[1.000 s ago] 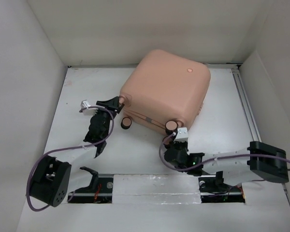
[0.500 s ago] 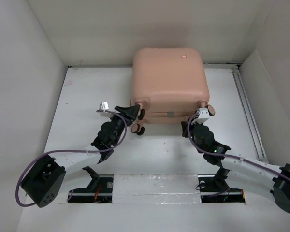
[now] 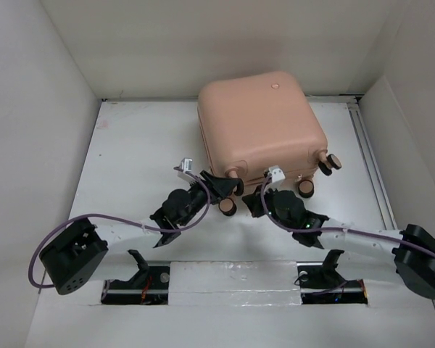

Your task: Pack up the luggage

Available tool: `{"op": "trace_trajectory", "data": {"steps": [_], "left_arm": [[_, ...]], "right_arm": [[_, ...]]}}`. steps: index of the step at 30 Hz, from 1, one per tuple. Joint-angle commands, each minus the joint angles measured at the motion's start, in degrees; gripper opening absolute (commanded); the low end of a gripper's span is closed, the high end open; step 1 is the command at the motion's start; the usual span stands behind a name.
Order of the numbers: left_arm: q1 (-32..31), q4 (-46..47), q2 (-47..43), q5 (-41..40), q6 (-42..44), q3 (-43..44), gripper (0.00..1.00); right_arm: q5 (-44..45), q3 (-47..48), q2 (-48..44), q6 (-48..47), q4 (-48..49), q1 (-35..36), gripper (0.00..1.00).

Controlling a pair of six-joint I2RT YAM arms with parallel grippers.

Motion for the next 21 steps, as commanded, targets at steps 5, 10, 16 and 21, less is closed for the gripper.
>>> {"op": "trace_trajectory", "data": {"steps": [5, 10, 16, 21], "left_arm": [[0.0, -0.8, -4.3, 1.4, 2.6, 2.9, 0.0], [1.4, -2.6, -6.1, 0.8, 3.1, 1.5, 0.0], [2.5, -8.4, -10.1, -2.9, 5.1, 1.5, 0.0], [6.8, -10.9, -13.0, -1.6, 5.7, 0.3, 0.0]], "right_arm": [[10.3, 1.0, -15.0, 0.6, -13.4, -2.2, 0.0], [12.0, -4.4, -22.1, 4.6, -18.2, -10.1, 0.18], [3.6, -6.1, -22.7, 4.4, -18.2, -21.2, 0.33], [1.1, -6.1, -22.2, 3.8, -16.5, -26.0, 0.38]]}}
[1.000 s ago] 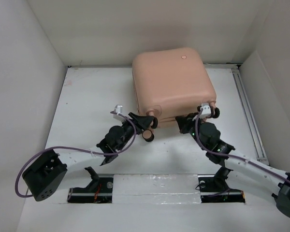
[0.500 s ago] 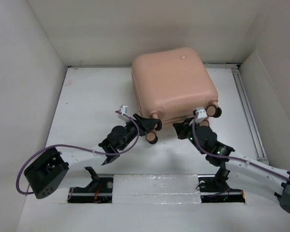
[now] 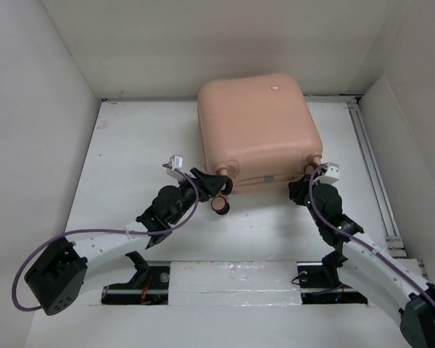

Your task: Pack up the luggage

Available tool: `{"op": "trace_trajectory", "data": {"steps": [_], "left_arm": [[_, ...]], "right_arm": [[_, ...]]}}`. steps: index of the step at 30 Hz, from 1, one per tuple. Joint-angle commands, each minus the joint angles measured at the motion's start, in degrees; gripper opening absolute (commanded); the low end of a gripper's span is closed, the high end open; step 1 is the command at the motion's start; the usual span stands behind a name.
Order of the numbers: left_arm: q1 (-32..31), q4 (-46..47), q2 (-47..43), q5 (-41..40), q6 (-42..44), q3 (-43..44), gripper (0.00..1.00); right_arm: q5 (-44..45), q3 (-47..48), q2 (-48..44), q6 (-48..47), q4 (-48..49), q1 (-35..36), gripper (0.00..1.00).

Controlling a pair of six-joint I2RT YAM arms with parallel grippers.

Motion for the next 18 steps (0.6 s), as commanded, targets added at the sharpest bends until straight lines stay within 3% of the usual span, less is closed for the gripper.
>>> {"op": "trace_trajectory", "data": {"steps": [1, 8, 11, 18], "left_arm": [[4.4, 2.1, -4.0, -0.9, 1.0, -0.2, 0.0], [5.9, 1.6, -6.7, 0.9, 1.0, -1.6, 0.0], [5.9, 2.6, -5.5, 2.2, 0.4, -2.1, 0.0], [5.9, 4.6, -2.7, 3.3, -0.6, -2.6, 0.0]], "right_arm": [[-4.0, 0.5, -0.1, 0.0, 2.4, -2.0, 0.38], [-10.1, 1.1, 5.7, -2.8, 7.6, -2.7, 0.44], [-12.5, -1.0, 5.7, -4.0, 14.4, -2.7, 0.45], [-8.6, -0.2, 5.8, -7.1, 17.5, -2.7, 0.43]]}}
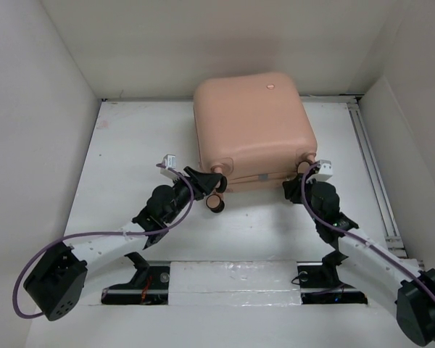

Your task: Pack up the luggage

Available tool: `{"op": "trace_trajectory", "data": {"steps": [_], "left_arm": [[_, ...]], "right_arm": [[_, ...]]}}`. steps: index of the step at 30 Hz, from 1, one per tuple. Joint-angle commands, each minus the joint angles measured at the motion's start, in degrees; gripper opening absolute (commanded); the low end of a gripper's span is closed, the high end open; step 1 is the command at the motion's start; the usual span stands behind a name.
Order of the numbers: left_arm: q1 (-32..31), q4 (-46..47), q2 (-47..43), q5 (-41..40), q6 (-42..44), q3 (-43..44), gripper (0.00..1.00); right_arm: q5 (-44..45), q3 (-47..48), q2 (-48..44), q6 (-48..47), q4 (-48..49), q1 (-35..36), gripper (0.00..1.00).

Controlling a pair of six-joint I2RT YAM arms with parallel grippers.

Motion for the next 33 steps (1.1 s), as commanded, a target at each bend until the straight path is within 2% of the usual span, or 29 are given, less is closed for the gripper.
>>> {"op": "trace_trajectory", "data": {"steps": [1, 4, 5, 8, 9, 11, 13, 17, 22, 26, 27, 29, 31, 32, 33], "left_arm": [[0.8, 4.8, 0.4, 0.0, -0.5, -0.6, 0.0], [0.8, 4.8, 0.4, 0.5, -0.5, -0.6, 0.0], [0.8, 4.8, 0.4, 0.5, -0.5, -0.6, 0.0], [0.8, 4.8, 0.9, 0.5, -0.5, -0.1, 0.0], [0.8, 4.8, 1.0, 0.5, -0.5, -0.1, 0.0], [0.0, 5.5, 2.3, 0.5, -0.5, -0.1, 0.0], [-0.7, 5.5, 3.4, 0.5, -0.5, 1.1, 0.0], [-1.4, 8.6, 7.3, 2.8, -0.5, 2.4, 0.0], [-1.4, 11.9, 11.8, 6.0, -1.7, 5.6, 0.0], [-1.4, 13.6, 13.0, 6.8, -1.8, 7.2, 0.0], [-1.4, 13.0, 12.5, 6.8, -1.8, 7.8, 0.0], [-1.4, 10.6, 10.0, 4.8, -0.8, 7.8, 0.0], [-1.4, 8.8, 8.3, 4.1, 0.0, 7.8, 0.0], [-1.4, 8.3, 6.7, 3.4, 0.0, 7.8, 0.0], [-1.4, 7.2, 5.9, 3.4, 0.0, 7.3, 0.0]], "right_arm": [[0.0, 1.1, 1.0, -2.9, 10.1, -0.2, 0.41], [0.0, 1.1, 5.0, -2.9, 13.9, -0.2, 0.34], [-0.7, 1.1, 7.1, -2.9, 14.8, -0.2, 0.27], [-0.7, 0.6, 8.5, -2.9, 19.2, 1.1, 0.17], [-0.7, 0.6, 8.5, -2.9, 19.8, 1.9, 0.08], [-0.7, 0.6, 8.5, -2.9, 21.3, 3.4, 0.0], [-1.4, 0.6, 9.0, -2.9, 21.4, 4.8, 0.0], [1.4, 1.1, 11.4, -2.4, 21.4, 12.2, 0.0], [9.6, 3.9, 17.6, -0.5, 18.3, 28.2, 0.0], [12.2, 5.7, 19.6, 0.2, 18.3, 32.5, 0.0], [14.9, 6.7, 19.6, 1.2, 12.5, 33.1, 0.0], [21.1, 7.2, 17.6, 1.2, 9.4, 32.5, 0.0], [20.5, 6.5, 13.2, 0.6, 7.5, 29.7, 0.0], [17.7, 4.9, 11.5, 0.6, 7.5, 25.5, 0.0], [16.6, 4.1, 10.0, 1.3, 8.1, 23.5, 0.06]]}}
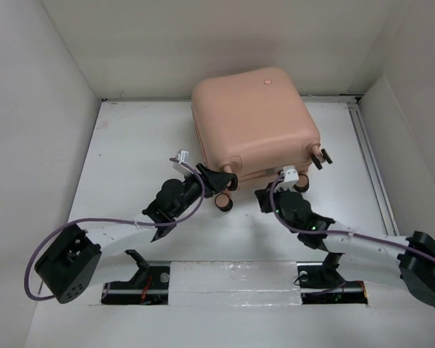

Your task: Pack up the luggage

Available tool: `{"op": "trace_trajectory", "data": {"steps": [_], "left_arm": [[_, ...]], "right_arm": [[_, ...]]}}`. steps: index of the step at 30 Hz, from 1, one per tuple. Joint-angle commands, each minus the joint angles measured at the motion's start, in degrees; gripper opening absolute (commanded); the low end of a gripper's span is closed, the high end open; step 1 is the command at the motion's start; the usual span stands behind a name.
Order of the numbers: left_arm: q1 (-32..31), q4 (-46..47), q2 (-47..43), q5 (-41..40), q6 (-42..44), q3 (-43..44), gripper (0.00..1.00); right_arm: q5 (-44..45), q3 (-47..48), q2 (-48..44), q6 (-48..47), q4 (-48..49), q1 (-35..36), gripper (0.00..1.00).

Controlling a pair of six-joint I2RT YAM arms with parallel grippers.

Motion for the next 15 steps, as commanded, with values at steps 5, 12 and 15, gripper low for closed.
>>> {"op": "trace_trajectory", "data": {"steps": [5, 12, 15], "left_arm": [[3.3, -0.9, -10.1, -4.3, 0.5, -3.1, 0.0], [4.0, -3.8, -13.1, -5.2, 1.1, -4.2, 0.0], [4.0, -3.0, -13.1, -4.0, 1.1, -4.8, 0.0]], "right_arm": [[-1.6, -3.4, -11.2, 1.1, -0.8, -14.6, 0.35], [-3.9, -3.4, -10.8, 0.6, -0.2, -20.7, 0.42], [-3.9, -3.4, -9.6, 1.1, 0.3, -20.7, 0.42]]}}
